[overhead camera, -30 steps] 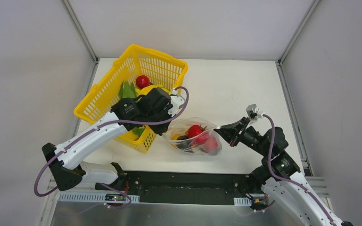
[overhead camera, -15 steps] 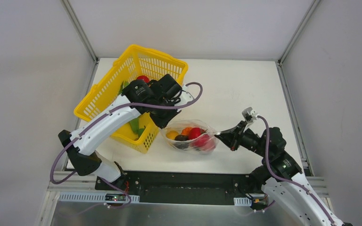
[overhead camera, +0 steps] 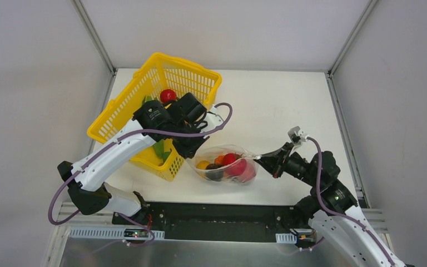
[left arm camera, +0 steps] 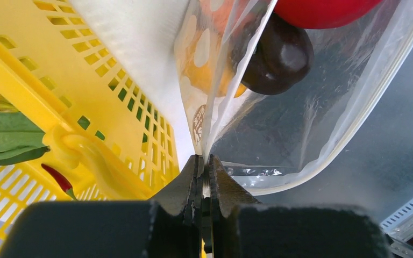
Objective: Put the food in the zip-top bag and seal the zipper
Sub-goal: Adjust the zipper food storage bag at the center of the board, then zip the zipper food storage bag at the center of the board.
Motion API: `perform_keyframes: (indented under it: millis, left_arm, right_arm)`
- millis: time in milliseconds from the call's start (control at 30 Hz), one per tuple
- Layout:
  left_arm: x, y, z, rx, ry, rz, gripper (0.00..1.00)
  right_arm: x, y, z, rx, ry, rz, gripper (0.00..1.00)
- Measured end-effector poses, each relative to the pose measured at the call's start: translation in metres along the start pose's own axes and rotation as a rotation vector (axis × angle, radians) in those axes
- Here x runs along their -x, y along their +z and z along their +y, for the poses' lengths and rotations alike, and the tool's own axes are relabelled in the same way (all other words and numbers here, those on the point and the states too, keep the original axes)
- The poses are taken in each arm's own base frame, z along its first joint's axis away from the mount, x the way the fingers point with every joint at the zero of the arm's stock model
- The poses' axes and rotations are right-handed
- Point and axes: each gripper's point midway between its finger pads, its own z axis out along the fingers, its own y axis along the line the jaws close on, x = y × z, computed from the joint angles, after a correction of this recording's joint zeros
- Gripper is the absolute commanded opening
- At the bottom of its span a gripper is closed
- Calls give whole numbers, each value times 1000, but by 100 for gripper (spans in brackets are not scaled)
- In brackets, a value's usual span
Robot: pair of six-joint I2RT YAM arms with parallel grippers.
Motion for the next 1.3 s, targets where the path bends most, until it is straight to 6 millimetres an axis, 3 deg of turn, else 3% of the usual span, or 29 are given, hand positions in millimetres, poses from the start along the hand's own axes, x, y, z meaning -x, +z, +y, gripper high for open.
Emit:
perform_keyframes:
  millis: [133, 167, 233, 367, 600, 767, 933, 1100, 1300]
  left_arm:
    - [1, 3, -1, -9, -13, -4, 8]
    - [0, 4, -1, -8, -20, -6, 12]
    - [-1, 6, -1, -7, -27, -11, 37]
    - [-1, 5, 4, 4, -52, -36, 61]
    - [16, -5, 15, 32, -91, -145, 84]
    - [30, -25, 28, 85, -119, -282, 92]
    - [66, -48, 42, 127, -154, -482, 95]
    - [90, -51, 36, 76, -141, -565, 95]
    - [102, -45, 13, -58, -99, -601, 93]
  right_arm:
    - [5, -4, 3, 6, -6, -29, 0]
    - [6, -5, 4, 8, -8, -34, 0]
    - [6, -5, 4, 8, -9, -35, 0]
    - [4, -2, 2, 2, 1, -20, 0]
    - [1, 2, -1, -4, 10, -4, 0]
    - [3, 6, -1, -8, 17, 10, 0]
    - [4, 9, -1, -5, 38, 13, 0]
    - [3, 13, 1, 10, 62, 24, 0]
    - [2, 13, 3, 19, 68, 30, 0]
